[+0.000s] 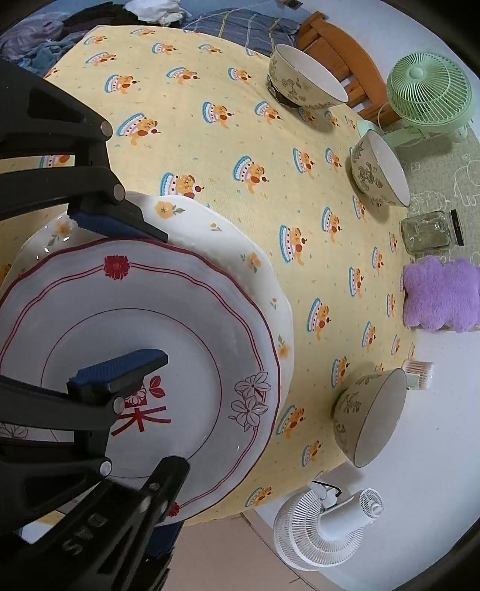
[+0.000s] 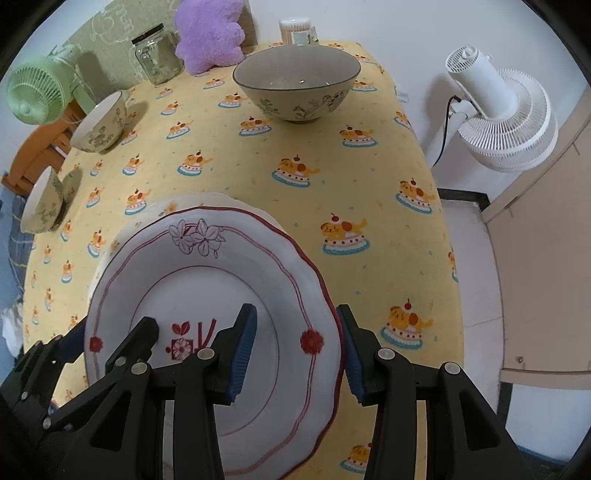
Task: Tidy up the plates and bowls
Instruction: 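Lift the red-rimmed plate with both grippers and carry it over the plate stack, then lower the red-rimmed plate onto the stack and open both grippers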
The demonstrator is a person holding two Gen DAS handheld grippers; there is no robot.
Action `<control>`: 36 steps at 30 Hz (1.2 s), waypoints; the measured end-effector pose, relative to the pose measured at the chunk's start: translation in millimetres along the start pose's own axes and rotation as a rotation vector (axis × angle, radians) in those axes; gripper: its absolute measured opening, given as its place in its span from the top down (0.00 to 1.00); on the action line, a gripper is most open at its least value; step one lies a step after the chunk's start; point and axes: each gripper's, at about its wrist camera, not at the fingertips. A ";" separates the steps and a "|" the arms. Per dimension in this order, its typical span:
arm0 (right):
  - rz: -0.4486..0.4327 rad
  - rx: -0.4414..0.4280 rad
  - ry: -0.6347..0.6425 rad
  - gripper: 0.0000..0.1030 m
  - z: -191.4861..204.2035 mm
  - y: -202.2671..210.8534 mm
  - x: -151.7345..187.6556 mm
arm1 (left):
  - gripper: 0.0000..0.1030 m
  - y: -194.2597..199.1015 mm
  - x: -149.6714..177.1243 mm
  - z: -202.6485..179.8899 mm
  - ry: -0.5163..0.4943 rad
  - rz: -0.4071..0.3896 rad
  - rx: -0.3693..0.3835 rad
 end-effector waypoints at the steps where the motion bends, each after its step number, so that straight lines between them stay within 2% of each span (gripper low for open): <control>1: -0.004 0.000 0.003 0.53 -0.4 3.0 2.5 | 0.44 0.0 -0.2 -0.3 -0.002 0.001 -0.002; 2: -0.007 0.002 0.009 0.53 -1.1 5.9 5.3 | 0.44 0.0 -0.4 -0.3 -0.004 0.002 -0.003; 6: -0.012 0.018 0.032 0.72 -5.1 9.0 13.5 | 0.44 0.1 -0.5 -0.7 -0.013 0.002 -0.014; 12: -0.007 0.014 0.026 0.72 -5.8 8.1 11.2 | 0.42 -1.7 -4.0 -0.4 -0.007 0.048 -0.024; 14: -0.013 0.018 0.037 0.73 -4.0 8.3 10.8 | 0.41 -4.3 -2.9 -4.7 -0.040 0.070 -0.056; 23: -0.038 0.042 0.080 0.74 7.9 7.3 8.1 | 0.38 -4.9 1.0 -4.6 -0.054 0.072 -0.092; 36: -0.057 0.073 0.140 0.71 31.2 -1.5 -5.9 | 0.38 2.3 4.5 16.6 0.014 0.055 -0.065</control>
Point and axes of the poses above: each gripper's, at about its wrist camera, not at the fingertips, and y roughly against the way its jaws point, z to its left, x to its underside, and after that the axes turned 8 degrees about x, right-handed
